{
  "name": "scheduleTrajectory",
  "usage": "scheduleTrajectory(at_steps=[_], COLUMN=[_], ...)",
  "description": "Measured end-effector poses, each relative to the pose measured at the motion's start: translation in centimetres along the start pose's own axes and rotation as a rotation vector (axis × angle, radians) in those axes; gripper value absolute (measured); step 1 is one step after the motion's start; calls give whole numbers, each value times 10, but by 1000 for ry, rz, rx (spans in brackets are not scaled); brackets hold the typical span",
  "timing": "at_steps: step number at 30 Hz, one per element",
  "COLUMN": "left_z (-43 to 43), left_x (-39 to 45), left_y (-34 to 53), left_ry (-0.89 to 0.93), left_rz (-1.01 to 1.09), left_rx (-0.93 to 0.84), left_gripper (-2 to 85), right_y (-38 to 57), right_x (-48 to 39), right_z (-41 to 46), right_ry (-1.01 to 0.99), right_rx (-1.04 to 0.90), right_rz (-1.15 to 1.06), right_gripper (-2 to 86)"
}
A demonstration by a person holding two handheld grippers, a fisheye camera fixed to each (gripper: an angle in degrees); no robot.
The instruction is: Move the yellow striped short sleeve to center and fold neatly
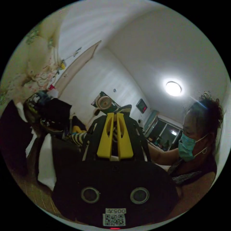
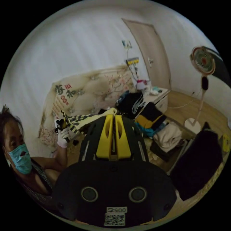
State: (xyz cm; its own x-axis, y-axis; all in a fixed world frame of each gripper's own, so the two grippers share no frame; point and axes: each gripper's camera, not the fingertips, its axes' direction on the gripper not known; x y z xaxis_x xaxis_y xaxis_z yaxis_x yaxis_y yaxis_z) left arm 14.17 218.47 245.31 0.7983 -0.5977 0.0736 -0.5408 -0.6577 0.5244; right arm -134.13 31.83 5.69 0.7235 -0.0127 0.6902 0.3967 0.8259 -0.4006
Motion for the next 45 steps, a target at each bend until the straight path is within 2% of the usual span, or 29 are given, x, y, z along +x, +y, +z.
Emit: scheduleTrajectory(at_steps=[7, 12, 20, 26, 34, 37, 40, 45], left_z=[69, 154, 225, 290, 377, 404, 438, 521], left_x=[114, 214, 344, 457, 566, 596, 623, 686], left_y=[-58, -70, -89, -93, -82, -80, -75, -54], left_ry=[102, 197, 450, 497, 639, 699, 638, 414], left_rz=[84, 142, 143, 276, 260, 170, 136, 280], left_rx=[-172, -388, -394, -507, -607, -573, -608, -720], left_gripper=[-1, -4, -4, -4, -6, -6, -6, -4], right_y=[50, 94, 206, 279, 369, 397, 421, 440], right_x=[-100, -164, -271, -339, -406, -426, -438, -426], right_z=[-214, -327, -523, -624, -731, -765, -794, -818], right_ry=[156, 326, 411, 513, 568, 626, 637, 674], right_rx=[210, 234, 378, 402, 468, 478, 488, 386], right_rz=[-50, -77, -93, -75, 7, 68, 120, 245], right_gripper=[-16, -17, -16, -16, -16, -17, -17, -17])
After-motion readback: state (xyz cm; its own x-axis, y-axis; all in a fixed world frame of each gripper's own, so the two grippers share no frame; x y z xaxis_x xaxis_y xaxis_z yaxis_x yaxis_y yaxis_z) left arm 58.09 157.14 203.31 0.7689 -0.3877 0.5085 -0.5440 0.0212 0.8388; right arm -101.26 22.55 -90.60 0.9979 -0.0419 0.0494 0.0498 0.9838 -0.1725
